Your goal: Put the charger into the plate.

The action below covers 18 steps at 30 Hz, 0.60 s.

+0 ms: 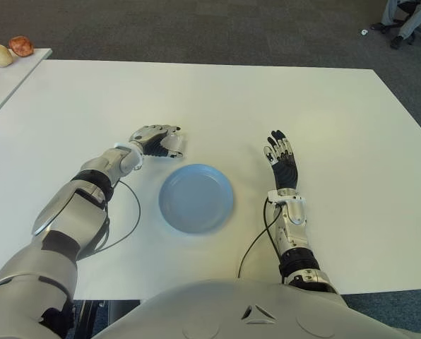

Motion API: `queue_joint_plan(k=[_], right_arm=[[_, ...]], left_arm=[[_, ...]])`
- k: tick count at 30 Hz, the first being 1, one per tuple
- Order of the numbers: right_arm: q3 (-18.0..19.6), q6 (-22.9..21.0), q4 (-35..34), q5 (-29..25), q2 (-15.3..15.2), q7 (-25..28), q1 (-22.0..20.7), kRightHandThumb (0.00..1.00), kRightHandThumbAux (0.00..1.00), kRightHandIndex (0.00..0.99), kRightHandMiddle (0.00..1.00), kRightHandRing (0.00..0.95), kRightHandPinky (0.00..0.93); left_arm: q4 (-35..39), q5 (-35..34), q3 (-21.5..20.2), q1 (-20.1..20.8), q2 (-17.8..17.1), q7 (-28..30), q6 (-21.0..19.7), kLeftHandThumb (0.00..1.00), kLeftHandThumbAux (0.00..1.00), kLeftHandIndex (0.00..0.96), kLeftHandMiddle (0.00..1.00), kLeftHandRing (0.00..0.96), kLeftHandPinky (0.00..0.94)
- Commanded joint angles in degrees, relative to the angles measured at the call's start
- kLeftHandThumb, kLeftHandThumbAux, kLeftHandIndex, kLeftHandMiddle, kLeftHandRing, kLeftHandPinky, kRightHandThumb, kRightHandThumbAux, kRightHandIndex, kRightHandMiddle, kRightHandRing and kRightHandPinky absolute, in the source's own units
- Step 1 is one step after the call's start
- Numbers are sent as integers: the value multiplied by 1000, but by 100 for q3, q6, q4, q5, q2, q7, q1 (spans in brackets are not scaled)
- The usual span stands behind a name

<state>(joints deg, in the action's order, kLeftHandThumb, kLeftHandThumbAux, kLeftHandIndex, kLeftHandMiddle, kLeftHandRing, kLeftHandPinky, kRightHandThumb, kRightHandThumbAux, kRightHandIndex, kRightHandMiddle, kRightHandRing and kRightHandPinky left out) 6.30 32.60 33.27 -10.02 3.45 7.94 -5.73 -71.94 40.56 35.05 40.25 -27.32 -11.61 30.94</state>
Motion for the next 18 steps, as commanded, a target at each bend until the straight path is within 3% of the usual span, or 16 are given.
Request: queue_joint_plan(k=[1, 4, 6, 9, 12, 18], right_arm=[[21, -54, 91, -73, 139, 22, 186, 0, 689, 97, 108, 73, 85], [20, -50, 87, -73, 144, 30, 188, 0, 687, 97, 107, 72, 83], [18, -50, 85, -73, 147, 33, 190, 0, 685, 97, 106, 71, 82], [15, -61, 79, -76, 150, 37, 192, 0, 683, 96, 105, 69, 80], [13, -85, 65, -86, 153, 43, 195, 0, 681, 92, 102, 68, 79], [12, -117, 34, -98, 153, 43, 200, 0, 675, 89, 104, 68, 79]], left_arm=[[-144, 403, 298, -177, -177, -114, 6, 741, 415, 122, 258, 327, 372], [-146, 643, 487, -135, -239, -477, -44, 755, 443, 204, 358, 375, 396], [-140, 829, 628, -117, -257, -831, -156, 868, 542, 288, 434, 474, 438], [-145, 1061, 798, -102, -270, -1366, -336, 850, 627, 354, 501, 606, 559], [-151, 1270, 971, -90, -276, -1859, -502, 847, 653, 384, 528, 703, 688], [-218, 1391, 1134, -91, -259, -2259, -671, 850, 665, 397, 541, 789, 801]])
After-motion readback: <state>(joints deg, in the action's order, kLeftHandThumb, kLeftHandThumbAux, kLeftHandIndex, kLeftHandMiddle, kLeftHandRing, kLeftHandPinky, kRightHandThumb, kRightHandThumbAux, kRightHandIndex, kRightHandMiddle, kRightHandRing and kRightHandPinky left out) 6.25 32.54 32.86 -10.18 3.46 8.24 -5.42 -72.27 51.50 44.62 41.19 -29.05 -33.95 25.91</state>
